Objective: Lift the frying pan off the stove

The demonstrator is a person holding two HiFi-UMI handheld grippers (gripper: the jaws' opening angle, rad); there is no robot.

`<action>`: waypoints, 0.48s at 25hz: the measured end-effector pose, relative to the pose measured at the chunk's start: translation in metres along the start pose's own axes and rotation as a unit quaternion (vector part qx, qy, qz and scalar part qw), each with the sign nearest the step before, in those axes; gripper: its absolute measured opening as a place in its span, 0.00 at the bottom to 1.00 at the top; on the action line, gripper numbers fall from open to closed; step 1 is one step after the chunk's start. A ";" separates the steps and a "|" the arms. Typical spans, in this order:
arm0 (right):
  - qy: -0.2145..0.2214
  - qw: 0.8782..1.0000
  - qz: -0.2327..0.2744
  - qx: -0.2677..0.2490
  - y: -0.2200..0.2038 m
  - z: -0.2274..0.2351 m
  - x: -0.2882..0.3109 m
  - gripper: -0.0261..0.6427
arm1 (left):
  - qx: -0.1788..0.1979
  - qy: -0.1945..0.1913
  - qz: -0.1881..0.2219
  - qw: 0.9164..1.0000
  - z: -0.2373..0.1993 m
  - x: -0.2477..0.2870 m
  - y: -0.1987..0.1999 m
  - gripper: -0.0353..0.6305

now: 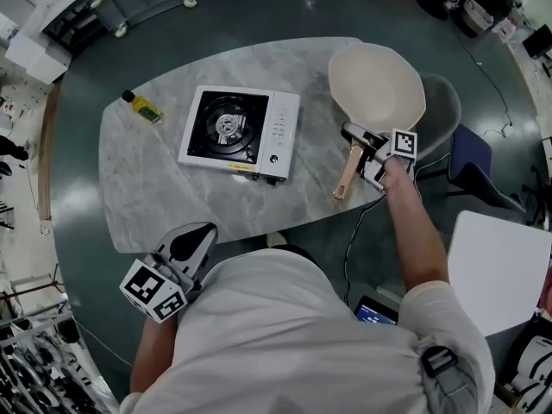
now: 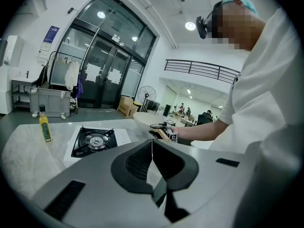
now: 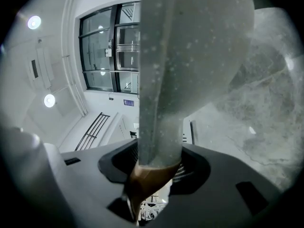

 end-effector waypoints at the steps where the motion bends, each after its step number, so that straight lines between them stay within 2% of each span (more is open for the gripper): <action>1: 0.001 1.000 0.003 0.002 0.002 0.004 0.002 0.31 | -0.001 0.001 -0.001 1.000 -0.002 0.000 0.000 0.08; 12: 0.007 1.000 0.026 0.017 0.016 0.035 0.019 0.32 | -0.002 0.009 -0.011 1.000 -0.012 0.001 0.003 0.08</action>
Point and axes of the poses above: the fingertips, and each gripper's own axes: x forward along the fingers, z to its right, y out of its top, the point moved 7 cm from there along -x, backward along the fingers, and after that the axes turned 6 degrees about -y, right-handed, at the moved point
